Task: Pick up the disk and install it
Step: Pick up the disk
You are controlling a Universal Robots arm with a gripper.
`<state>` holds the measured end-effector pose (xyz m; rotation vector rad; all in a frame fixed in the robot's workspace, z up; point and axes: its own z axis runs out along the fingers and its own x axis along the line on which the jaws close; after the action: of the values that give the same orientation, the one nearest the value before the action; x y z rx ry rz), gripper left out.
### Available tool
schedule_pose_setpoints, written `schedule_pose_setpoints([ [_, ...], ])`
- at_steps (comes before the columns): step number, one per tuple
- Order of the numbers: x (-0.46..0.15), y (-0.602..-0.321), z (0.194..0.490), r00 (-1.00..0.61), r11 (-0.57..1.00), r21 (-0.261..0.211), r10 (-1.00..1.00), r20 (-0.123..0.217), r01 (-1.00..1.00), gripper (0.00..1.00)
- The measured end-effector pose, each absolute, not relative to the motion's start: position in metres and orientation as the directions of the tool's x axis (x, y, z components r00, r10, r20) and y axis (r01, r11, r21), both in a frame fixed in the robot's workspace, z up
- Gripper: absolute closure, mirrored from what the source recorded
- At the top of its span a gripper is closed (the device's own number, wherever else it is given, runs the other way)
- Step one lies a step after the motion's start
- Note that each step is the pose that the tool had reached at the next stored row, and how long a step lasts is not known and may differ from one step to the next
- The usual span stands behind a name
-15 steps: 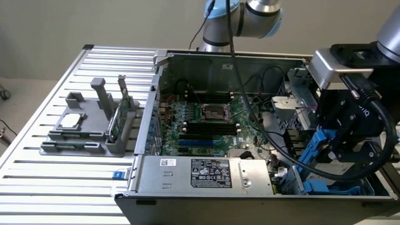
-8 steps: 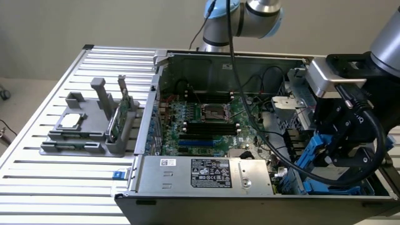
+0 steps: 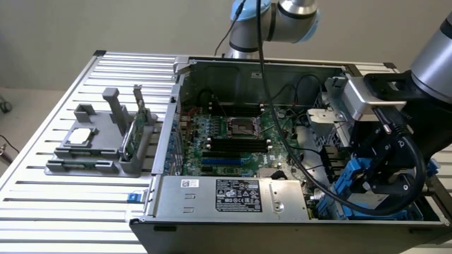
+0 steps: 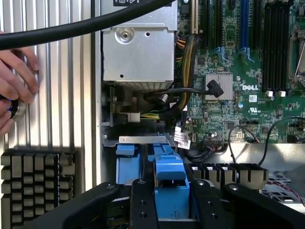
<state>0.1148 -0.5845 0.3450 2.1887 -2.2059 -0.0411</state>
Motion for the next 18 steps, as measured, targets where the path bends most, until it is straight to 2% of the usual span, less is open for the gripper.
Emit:
schedule_pose_setpoints([
  [7, 0.115, -0.584, 0.338, -0.007, 0.007, 0.047, -1.0, 0.002, -0.999, 0.66],
  [8, 0.115, -0.584, 0.339, -0.007, 0.007, 0.048, -1.0, 0.002, -0.999, 0.62],
  [9, 0.115, -0.584, 0.339, -0.007, 0.007, 0.048, -1.0, 0.002, -0.999, 0.62],
  [18, 0.115, -0.584, 0.355, -0.007, 0.007, 0.049, -1.0, 0.014, -0.999, 0.62],
])
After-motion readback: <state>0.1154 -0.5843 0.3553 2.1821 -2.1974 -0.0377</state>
